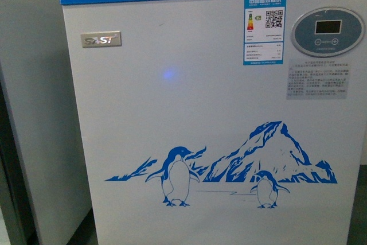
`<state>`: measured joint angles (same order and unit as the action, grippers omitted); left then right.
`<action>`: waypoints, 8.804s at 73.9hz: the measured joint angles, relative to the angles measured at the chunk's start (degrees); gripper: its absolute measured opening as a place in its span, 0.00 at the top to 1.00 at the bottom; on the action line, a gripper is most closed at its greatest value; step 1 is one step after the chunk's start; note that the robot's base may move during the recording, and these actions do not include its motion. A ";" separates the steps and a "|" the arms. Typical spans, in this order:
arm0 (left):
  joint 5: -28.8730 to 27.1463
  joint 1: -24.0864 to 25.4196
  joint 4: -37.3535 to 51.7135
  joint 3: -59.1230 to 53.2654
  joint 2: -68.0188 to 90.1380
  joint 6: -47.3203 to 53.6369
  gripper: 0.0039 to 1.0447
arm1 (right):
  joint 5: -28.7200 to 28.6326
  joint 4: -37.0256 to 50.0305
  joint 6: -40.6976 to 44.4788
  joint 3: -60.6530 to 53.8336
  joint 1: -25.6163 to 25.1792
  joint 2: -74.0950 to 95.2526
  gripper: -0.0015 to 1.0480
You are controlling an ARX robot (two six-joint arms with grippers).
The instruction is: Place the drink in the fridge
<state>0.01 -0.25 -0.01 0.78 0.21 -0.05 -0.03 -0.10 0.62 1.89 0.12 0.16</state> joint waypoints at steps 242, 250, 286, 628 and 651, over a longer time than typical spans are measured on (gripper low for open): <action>0.00 0.00 0.00 0.00 0.04 0.00 0.08 | -9.88 42.86 27.80 59.76 -53.72 161.96 0.54; 0.00 0.00 0.00 0.00 0.04 0.00 0.08 | -11.43 43.52 27.17 54.75 -53.99 153.20 0.58; -0.02 0.00 0.00 0.00 0.04 0.00 0.08 | -37.22 25.92 9.44 30.38 -58.88 74.07 0.60; 36.33 -7.87 30.53 27.30 70.49 17.38 0.08 | 2.16 4.26 -2.73 24.70 4.48 19.76 0.61; 40.57 -17.62 16.76 52.41 91.01 43.89 0.08 | 2.19 4.26 -2.73 24.70 4.48 19.74 0.61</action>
<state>40.58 -17.87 16.75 53.19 91.22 43.83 2.15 4.16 -2.11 26.59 4.60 19.90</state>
